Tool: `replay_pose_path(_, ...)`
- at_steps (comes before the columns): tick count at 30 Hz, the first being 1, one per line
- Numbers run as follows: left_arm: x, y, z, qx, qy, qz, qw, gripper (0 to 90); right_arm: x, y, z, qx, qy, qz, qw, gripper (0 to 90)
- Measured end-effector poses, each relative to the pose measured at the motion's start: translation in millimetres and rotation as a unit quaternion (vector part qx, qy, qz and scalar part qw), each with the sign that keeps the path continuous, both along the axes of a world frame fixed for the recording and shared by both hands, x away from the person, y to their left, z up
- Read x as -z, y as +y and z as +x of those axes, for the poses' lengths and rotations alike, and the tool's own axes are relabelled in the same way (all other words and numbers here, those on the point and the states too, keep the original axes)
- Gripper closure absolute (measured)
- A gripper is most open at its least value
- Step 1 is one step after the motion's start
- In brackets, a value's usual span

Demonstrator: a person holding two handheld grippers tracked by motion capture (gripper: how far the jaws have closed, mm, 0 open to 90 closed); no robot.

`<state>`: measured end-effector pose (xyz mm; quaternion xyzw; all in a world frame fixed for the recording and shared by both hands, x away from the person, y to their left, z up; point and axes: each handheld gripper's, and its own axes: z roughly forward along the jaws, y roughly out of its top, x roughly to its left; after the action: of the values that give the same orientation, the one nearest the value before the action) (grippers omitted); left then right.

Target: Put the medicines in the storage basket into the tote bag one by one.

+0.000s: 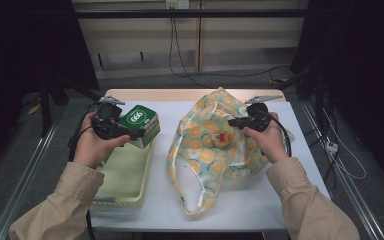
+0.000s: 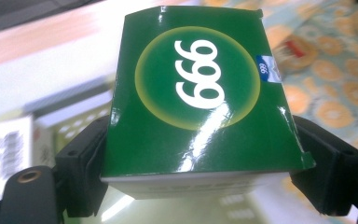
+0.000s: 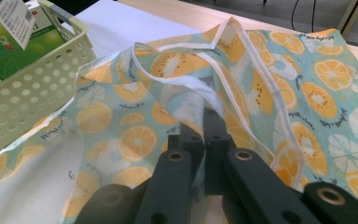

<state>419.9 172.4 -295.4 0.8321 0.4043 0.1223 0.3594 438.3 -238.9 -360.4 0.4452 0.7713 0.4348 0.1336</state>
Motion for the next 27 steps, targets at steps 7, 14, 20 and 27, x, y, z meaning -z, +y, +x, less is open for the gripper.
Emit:
replay_pose_path(7, -3.9, -46.9, -8.4, 0.066, -0.009, 0.000, 0.9978, 16.0, 0.5, 1.0, 0.6, -0.003, 0.000, 0.002, 1.0000, 89.8)
replay_pose_path(14, 15.5, -88.7, -6.7, 0.097, 0.004, -0.004, 0.9953, 16.0, -1.4, 1.0, -1.2, -0.004, -0.002, 0.003, 1.0000, 89.8)
replay_pose_path(20, 36.7, -121.2, -11.0, 0.127, 0.017, 0.000, 0.9917, 16.0, -4.6, 0.2, -1.8, -0.003, -0.005, 0.005, 1.0000, 89.8)
replay_pose_path(27, 58.4, -153.8, -16.6, 0.159, 0.035, -0.002, 0.9866, 15.9, -8.6, 0.6, -2.7, -0.004, -0.008, 0.008, 0.9999, 89.8)
